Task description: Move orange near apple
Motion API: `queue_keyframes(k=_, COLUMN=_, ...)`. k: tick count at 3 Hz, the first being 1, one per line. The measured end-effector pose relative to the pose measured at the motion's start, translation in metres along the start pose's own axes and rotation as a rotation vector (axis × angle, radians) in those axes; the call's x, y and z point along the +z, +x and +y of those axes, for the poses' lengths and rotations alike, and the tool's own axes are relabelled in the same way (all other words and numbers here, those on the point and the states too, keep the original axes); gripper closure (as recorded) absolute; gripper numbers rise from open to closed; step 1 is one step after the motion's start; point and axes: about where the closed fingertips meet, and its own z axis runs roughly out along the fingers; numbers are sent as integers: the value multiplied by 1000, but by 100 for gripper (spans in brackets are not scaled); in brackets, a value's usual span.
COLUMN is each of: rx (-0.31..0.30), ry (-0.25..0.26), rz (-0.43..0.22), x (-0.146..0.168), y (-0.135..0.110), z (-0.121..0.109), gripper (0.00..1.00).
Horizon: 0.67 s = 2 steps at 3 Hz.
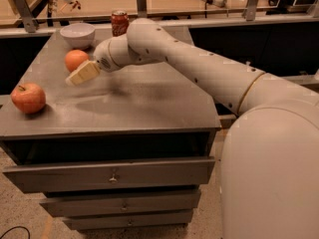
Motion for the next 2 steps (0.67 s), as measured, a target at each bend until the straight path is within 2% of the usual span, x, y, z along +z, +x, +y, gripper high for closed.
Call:
queue_keyframes(k=1, rx=-4, ry=-13, rz=-12, x=18, y=0, z=-12, gripper=19)
queue_keyframes(k=2, rx=-6, ry=-29, rz=-17, x=31, y=1, z=-19, gripper=42)
